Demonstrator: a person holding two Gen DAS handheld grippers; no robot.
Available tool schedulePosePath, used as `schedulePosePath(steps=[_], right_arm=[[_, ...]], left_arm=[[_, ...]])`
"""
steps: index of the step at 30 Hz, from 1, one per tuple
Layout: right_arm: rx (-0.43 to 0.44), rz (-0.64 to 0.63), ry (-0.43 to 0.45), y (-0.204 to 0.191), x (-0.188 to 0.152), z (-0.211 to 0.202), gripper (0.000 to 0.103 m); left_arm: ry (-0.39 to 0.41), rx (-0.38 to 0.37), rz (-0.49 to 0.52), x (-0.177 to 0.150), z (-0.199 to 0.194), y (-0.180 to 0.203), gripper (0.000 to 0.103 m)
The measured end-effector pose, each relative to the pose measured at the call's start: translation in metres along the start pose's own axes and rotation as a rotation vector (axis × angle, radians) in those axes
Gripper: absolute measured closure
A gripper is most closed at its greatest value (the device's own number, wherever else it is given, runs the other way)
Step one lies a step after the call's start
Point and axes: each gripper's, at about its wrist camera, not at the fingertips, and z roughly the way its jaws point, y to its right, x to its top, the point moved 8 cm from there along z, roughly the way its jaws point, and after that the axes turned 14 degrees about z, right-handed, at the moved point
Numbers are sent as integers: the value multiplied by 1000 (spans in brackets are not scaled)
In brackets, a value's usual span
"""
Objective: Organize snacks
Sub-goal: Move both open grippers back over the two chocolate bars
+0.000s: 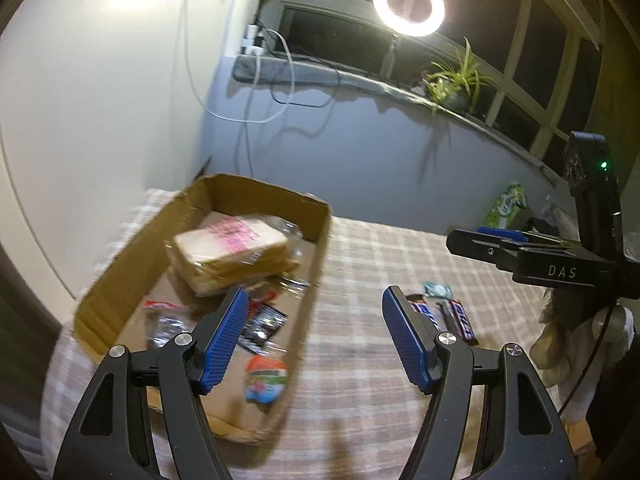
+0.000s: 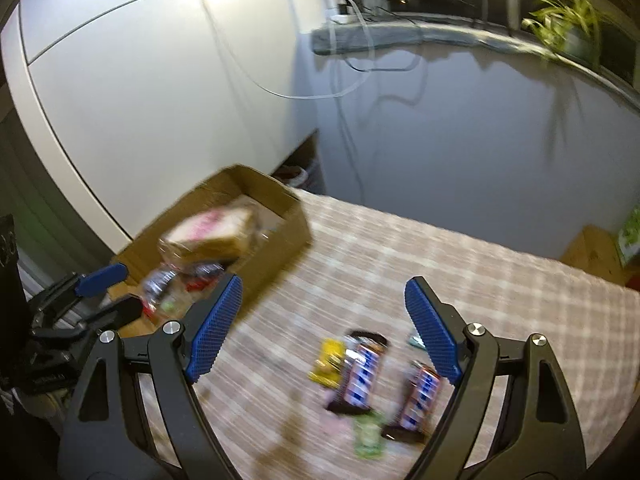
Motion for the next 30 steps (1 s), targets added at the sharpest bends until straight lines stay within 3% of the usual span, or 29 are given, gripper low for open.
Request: schedulePosePath(steps=[5, 10, 18, 25, 28, 30], right_arm=[[-51, 45, -24, 42, -14, -7, 17], [-71, 100, -51, 74, -27, -10, 17], [-73, 135, -93, 96, -47, -9, 17], [-57, 158, -123, 103, -57, -2, 28], [-39, 173, -144, 104, -61, 3, 42], [-21, 185, -163, 104, -64, 9, 45]], left_arm=[[-21, -39, 33, -2, 9, 24, 35], [-46, -78, 55, -5, 20, 46, 49], [-81, -137, 87, -8, 35, 77, 61], [-129, -188, 102, -10, 51, 98, 72], [-147, -203, 106, -11, 57, 104, 72], [-161, -218, 106, -11, 63, 109, 75]])
